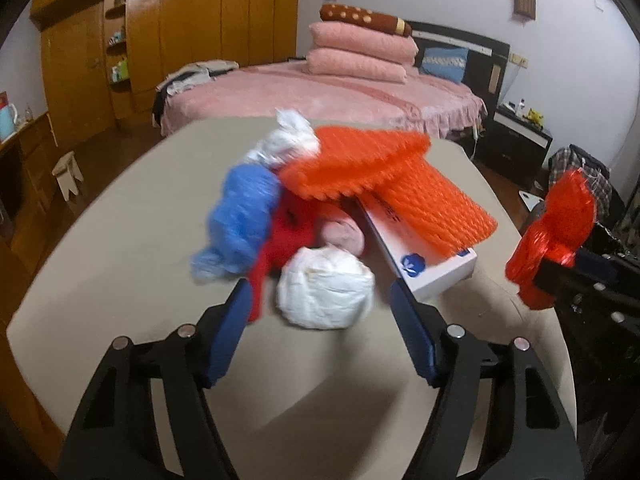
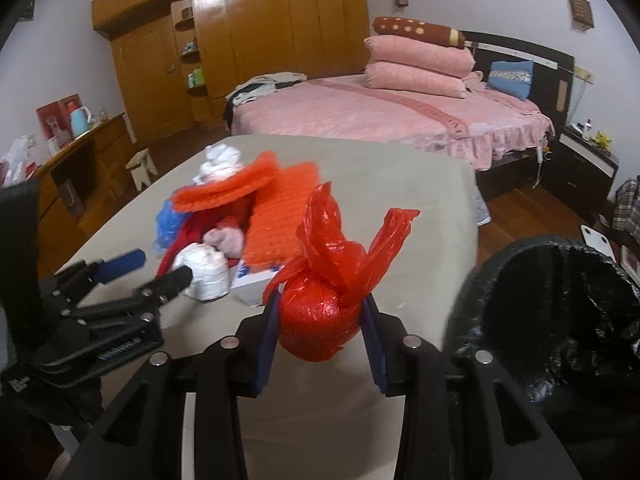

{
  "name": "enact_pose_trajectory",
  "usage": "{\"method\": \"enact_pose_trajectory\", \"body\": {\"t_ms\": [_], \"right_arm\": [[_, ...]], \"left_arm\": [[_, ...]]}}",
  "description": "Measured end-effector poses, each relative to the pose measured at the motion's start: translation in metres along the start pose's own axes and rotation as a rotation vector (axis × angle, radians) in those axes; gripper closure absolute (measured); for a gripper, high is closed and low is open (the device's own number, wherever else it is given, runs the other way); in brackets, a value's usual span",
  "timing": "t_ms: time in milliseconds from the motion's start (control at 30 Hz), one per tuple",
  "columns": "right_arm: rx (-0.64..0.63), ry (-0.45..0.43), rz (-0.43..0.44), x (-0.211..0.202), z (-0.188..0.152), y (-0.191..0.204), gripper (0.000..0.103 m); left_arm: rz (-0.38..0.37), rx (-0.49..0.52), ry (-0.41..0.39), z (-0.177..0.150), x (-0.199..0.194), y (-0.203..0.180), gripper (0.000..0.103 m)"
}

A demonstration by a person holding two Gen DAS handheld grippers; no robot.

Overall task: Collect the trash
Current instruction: 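Carry the red bag to the bin with the right gripper while the left gripper grasps the white tissue ball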

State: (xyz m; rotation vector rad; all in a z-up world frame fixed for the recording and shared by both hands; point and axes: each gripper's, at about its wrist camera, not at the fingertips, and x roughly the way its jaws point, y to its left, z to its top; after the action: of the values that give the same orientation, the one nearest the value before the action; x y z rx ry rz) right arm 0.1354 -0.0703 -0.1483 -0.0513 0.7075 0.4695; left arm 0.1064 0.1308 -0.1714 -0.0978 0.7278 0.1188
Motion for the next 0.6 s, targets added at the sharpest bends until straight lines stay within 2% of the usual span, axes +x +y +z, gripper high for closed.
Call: {"method": "enact_pose_trajectory", "body": {"t_ms": [200,267,300,333,433,600], "right_arm": [[0.022,-0.006,-0.008,0.0,0.001,-0.014,0.064],[0.024,-0.008,-0.01,-0.001,-0.001,-0.017,0.064],[0.027,-0.009,-0.009,-0.002,-0.002,-0.018,0.064],[0.028,-0.01,-0.01,-0.002,-0.002,-0.018,0.064],[0.035,-0.02,-0.013,-0.007,-0.002,-0.02,0.064],[0.036,-0.048,-0.02,-0.02,0.0,-0.022,0.064]], "left_arm": [[0.045,0.002,0.067,-0.001,0.025,-0.01,0.035],[0.049,0.002,0.087,-0.001,0.03,-0.011,0.041],[0.047,0.003,0.091,-0.001,0.031,-0.011,0.048],[0.047,0.002,0.091,-0.001,0.03,-0.011,0.055],[0.028,-0.005,0.088,-0.002,0.025,-0.012,0.062],[0.011,0.017,0.045,-0.002,-0.002,-0.019,0.063]]}}
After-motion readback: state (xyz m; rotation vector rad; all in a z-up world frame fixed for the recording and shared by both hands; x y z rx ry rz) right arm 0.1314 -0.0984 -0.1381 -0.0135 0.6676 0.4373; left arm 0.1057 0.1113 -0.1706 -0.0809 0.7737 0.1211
